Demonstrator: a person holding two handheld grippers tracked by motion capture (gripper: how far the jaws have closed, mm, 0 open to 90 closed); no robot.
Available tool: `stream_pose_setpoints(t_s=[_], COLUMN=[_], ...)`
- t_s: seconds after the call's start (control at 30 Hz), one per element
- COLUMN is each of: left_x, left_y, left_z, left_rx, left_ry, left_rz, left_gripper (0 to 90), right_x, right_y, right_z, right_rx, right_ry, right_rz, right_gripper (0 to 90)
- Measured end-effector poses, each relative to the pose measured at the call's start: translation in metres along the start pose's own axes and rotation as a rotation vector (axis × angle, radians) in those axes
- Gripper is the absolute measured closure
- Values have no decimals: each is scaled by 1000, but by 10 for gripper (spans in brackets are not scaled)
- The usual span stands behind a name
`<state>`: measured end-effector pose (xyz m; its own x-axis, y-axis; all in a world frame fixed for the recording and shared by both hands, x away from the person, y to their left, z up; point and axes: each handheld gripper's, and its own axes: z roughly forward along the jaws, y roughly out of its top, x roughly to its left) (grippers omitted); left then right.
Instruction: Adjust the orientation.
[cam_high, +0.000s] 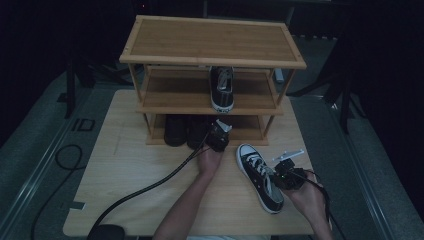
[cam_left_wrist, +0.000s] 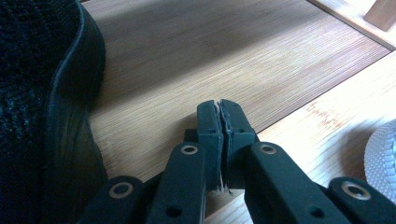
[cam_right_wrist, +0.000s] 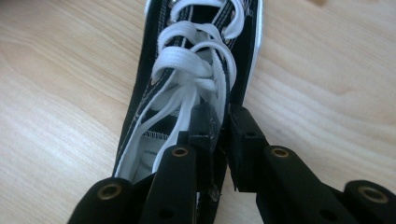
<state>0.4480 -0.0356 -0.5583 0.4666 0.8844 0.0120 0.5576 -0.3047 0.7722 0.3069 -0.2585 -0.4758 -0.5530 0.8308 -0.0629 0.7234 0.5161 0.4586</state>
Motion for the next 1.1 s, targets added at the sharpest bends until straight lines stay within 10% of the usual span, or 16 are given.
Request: stream_pose_setpoints(t_s=[0.27, 1.1], left_x=[0, 0], left_y=[0, 0], left_z=[0, 0], left_rx=[0, 0], left_ry=[0, 0], left_rz=[0, 0], left_gripper=[878, 879], right_x=[1, -18], right_y=[12, 19], right_z=[16, 17], right_rx=[99, 113], right_ry=[8, 143], right_rz=[35, 42], right_gripper=[818, 884])
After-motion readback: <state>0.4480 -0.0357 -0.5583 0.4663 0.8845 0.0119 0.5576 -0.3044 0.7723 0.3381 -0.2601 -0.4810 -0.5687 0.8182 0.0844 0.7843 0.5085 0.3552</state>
